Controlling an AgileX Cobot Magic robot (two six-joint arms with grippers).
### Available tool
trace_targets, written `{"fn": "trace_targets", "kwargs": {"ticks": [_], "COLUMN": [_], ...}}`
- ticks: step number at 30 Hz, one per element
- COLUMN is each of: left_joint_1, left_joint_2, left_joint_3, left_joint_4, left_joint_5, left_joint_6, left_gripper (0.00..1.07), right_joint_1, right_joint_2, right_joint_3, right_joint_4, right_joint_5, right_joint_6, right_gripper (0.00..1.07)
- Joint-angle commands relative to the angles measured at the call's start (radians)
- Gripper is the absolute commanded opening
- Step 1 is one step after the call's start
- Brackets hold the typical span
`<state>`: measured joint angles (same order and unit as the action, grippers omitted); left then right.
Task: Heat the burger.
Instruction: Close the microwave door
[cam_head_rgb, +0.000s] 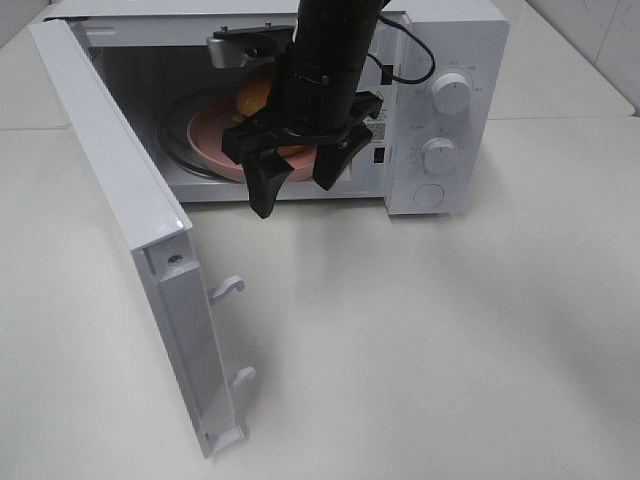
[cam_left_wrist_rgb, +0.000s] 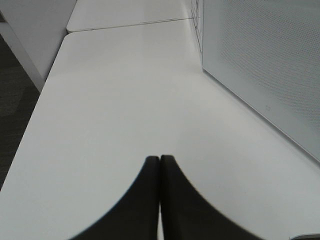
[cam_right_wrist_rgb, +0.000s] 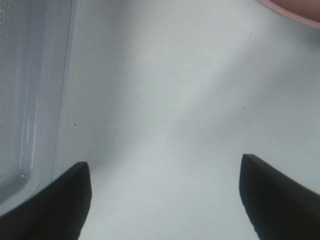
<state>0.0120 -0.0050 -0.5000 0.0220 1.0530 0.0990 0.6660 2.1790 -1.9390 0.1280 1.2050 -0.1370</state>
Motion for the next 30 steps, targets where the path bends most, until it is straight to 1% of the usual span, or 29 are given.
{"fn": "trace_targets", "kwargs": {"ticks": [1,8,12,13,14,15,16,18,19,20,21,22,23,24,25,26,27,28,29,30], "left_joint_1": [0.0,0.0,0.0,0.0,0.0,0.0,0.0,0.0,0.0,0.0,0.0,0.0,0.0,0.0,0.0,0.0,0.0,0.0,0.0,0.0], "left_joint_2": [-0.02,-0.02,-0.02,-0.02,-0.02,-0.02,-0.02,-0.02,-0.02,-0.02,-0.02,-0.02,-0.02,-0.02,-0.02,-0.02,-0.02,-0.02,-0.02,-0.02], "left_joint_3": [0.002,0.002,0.002,0.002,0.002,0.002,0.002,0.002,0.002,0.002,0.002,0.002,0.002,0.002,0.002,0.002,0.002,0.002,0.002,0.002], "left_joint_4": [-0.002,-0.002,-0.002,-0.002,-0.002,-0.002,-0.002,-0.002,-0.002,-0.002,-0.002,-0.002,-0.002,-0.002,-0.002,-0.002,-0.002,-0.002,-0.002,-0.002], "left_joint_5": [-0.012,-0.012,-0.012,-0.012,-0.012,-0.012,-0.012,-0.012,-0.012,-0.012,-0.012,-0.012,-0.012,-0.012,-0.012,-0.012,-0.012,-0.012,-0.012,-0.012], "left_joint_6": [-0.005,-0.005,-0.005,-0.005,-0.005,-0.005,-0.005,-0.005,-0.005,-0.005,-0.005,-0.005,-0.005,-0.005,-0.005,-0.005,-0.005,-0.005,-0.005,-0.005], "left_gripper": [0.0,0.0,0.0,0.0,0.0,0.0,0.0,0.0,0.0,0.0,0.0,0.0,0.0,0.0,0.0,0.0,0.0,0.0,0.0,0.0], "right_joint_1": [0.001,-0.003,-0.003,-0.003,-0.003,-0.003,-0.003,-0.003,-0.003,-0.003,-0.003,-0.003,-0.003,-0.003,-0.003,-0.008,-0.008,-0.026,-0.026,-0.059], "right_joint_2": [-0.008,-0.018,-0.049,-0.076,-0.076,-0.112,-0.112,-0.182,-0.182,-0.203,-0.203,-0.242,-0.242,-0.276,-0.276,-0.312,-0.312,-0.345,-0.345,-0.383], "right_joint_3": [0.002,0.004,0.004,0.025,0.025,0.074,0.074,0.204,0.204,0.239,0.239,0.301,0.301,0.362,0.362,0.413,0.413,0.454,0.454,0.496], "right_joint_4": [-0.024,-0.034,-0.065,-0.085,-0.085,-0.102,-0.102,-0.128,-0.128,-0.14,-0.14,-0.168,-0.168,-0.203,-0.203,-0.234,-0.234,-0.237,-0.237,-0.237], "right_joint_5": [0.039,0.041,0.041,0.041,0.041,0.041,0.041,0.04,0.04,0.04,0.04,0.04,0.04,0.04,0.04,0.04,0.04,0.04,0.04,0.039], "right_joint_6": [0.054,0.092,0.12,0.137,0.137,0.137,0.137,0.149,0.149,0.156,0.156,0.173,0.173,0.18,0.18,0.188,0.188,0.199,0.199,0.215], "right_gripper": [0.76,0.76,0.76,0.76,0.76,0.76,0.76,0.76,0.76,0.76,0.76,0.76,0.76,0.76,0.76,0.76,0.76,0.76,0.76,0.76]}}
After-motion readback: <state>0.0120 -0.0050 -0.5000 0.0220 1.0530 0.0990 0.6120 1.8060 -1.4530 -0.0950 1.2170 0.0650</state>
